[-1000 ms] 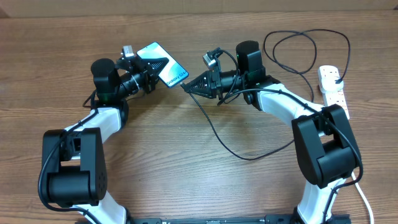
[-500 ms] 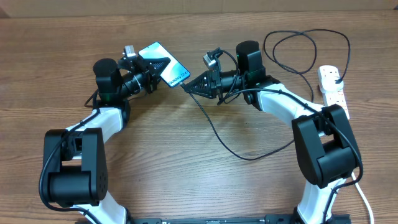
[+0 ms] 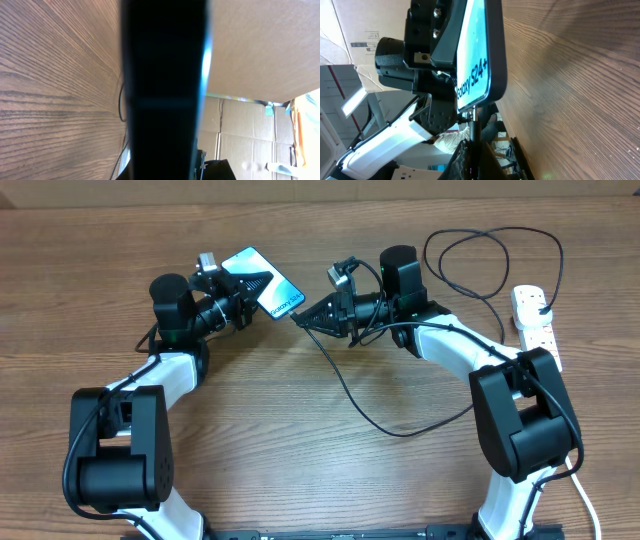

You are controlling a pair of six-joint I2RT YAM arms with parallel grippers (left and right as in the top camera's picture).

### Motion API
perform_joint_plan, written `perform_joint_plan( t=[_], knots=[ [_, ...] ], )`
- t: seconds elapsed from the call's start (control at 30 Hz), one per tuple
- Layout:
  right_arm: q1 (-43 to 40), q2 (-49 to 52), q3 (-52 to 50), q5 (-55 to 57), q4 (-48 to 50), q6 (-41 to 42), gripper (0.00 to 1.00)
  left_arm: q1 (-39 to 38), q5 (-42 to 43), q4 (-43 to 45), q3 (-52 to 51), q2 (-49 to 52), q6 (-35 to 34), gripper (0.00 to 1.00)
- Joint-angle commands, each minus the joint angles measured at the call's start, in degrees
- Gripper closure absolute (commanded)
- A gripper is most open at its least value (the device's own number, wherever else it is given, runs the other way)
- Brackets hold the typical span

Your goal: Plug charger to phone and switch on socket

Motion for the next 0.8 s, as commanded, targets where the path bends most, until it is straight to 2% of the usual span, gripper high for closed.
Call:
perform_joint_plan(
  t=[0.0, 0.13, 0.43, 0.77],
  knots=[
    [0.04, -1.75, -0.04, 3.08, 2.05, 1.66, 0.96, -0.81, 3.17, 0.63, 0.83, -0.55, -0.07, 0.95],
    [0.04, -1.75, -0.04, 2.43, 4.7, 3.3, 0.96, -0.81, 3.17, 0.63, 0.83, -0.55, -0.07, 0.96],
    [-0.02, -1.73, -0.04, 2.27, 4.2, 3.28, 0.96, -0.76, 3.17, 0.66, 0.83, -0.55, -0.11, 0.95],
    [-1.99, -1.73, -0.04, -3.76, 4.22, 2.6, 0.96, 1.9, 3.17, 0.83, 0.83, -0.55, -0.55, 0.95]
  ],
)
